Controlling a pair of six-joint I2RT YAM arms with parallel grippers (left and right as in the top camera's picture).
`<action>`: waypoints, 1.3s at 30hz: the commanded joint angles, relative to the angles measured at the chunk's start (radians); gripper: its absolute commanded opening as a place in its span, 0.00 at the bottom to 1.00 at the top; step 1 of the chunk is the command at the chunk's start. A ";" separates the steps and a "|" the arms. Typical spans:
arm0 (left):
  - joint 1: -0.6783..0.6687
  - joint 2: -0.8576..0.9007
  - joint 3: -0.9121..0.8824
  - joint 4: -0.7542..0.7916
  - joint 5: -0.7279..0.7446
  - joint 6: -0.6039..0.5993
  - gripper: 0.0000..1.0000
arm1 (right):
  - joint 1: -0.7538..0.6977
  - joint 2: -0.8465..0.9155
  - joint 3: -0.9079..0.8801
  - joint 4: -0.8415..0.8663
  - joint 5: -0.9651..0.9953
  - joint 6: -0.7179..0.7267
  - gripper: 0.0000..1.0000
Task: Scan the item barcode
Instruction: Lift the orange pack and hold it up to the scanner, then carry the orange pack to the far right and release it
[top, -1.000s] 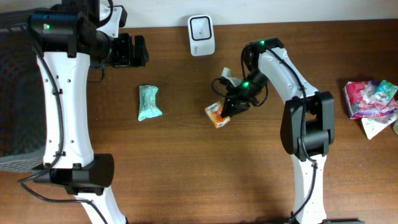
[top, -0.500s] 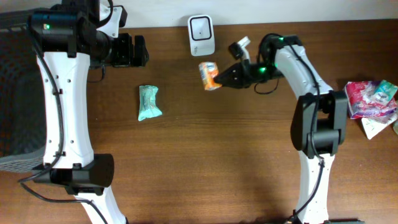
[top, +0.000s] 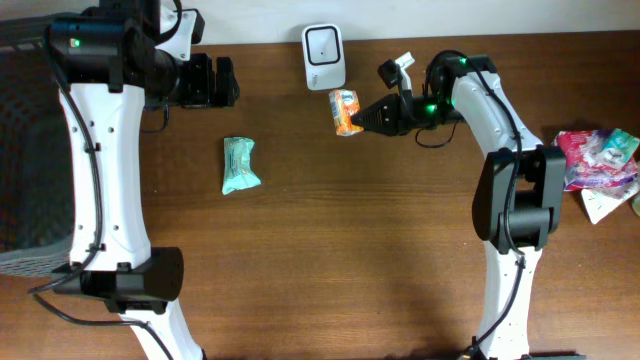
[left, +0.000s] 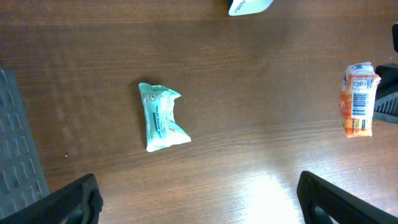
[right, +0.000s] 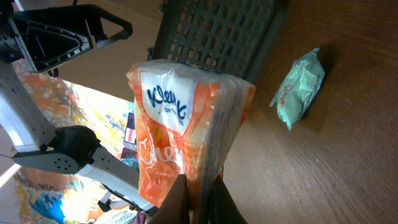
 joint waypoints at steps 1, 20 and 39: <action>0.006 0.006 0.000 0.001 0.000 -0.003 0.99 | -0.007 -0.025 0.006 0.002 -0.035 -0.008 0.04; 0.006 0.006 0.000 0.001 0.000 -0.003 0.99 | 0.272 -0.007 0.285 0.631 1.844 0.397 0.04; 0.006 0.006 0.000 0.001 0.000 -0.003 0.99 | 0.123 -0.100 0.287 0.655 2.001 0.651 0.04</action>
